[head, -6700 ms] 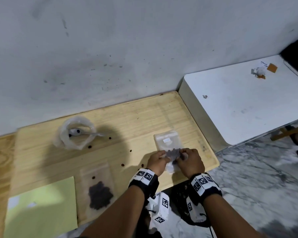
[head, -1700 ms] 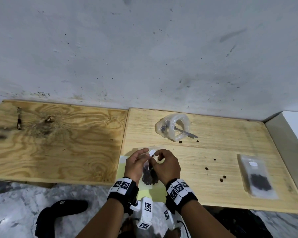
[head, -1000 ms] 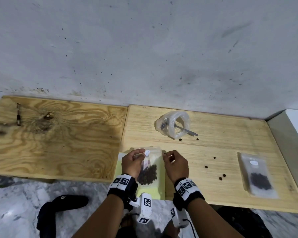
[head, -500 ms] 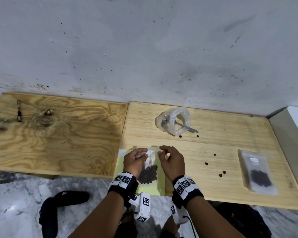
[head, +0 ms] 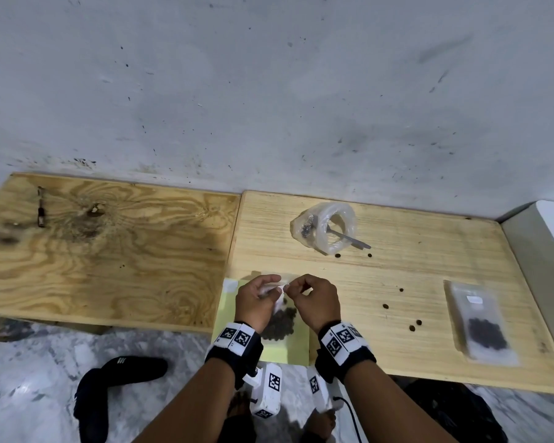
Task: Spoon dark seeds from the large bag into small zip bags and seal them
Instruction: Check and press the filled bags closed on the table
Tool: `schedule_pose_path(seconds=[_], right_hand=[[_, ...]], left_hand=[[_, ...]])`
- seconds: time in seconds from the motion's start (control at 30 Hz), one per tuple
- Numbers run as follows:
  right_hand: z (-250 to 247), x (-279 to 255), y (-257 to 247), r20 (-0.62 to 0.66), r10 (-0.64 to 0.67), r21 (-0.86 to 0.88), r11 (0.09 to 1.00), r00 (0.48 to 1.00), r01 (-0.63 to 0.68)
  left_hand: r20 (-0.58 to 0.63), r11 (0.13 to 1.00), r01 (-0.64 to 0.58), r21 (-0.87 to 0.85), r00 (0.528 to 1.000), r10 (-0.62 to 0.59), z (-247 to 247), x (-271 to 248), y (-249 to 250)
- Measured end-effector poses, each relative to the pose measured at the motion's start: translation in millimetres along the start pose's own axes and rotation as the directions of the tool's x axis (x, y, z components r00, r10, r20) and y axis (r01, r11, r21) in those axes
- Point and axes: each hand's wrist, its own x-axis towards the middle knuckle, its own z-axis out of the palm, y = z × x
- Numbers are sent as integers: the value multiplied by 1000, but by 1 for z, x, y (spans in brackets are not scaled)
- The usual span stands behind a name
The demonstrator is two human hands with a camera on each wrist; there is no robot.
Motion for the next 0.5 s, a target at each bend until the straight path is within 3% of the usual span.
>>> schedule_pose_path(seconds=[0.27,0.4,0.5], right_hand=[[-1,-7,-3,-27,86,83,993,996,-83],[0,-15,-5,-151,121,36,992,981,-117],[-5,-16,-4,-115,251,201,953,961,-225]], left_hand=[[17,997,32,-76,999,-31,0,-5,-1],[-28,997,26,-66,999,-28,1,-9,-2],[-25,996,31,-80,999,-34,-1,-10,-3]])
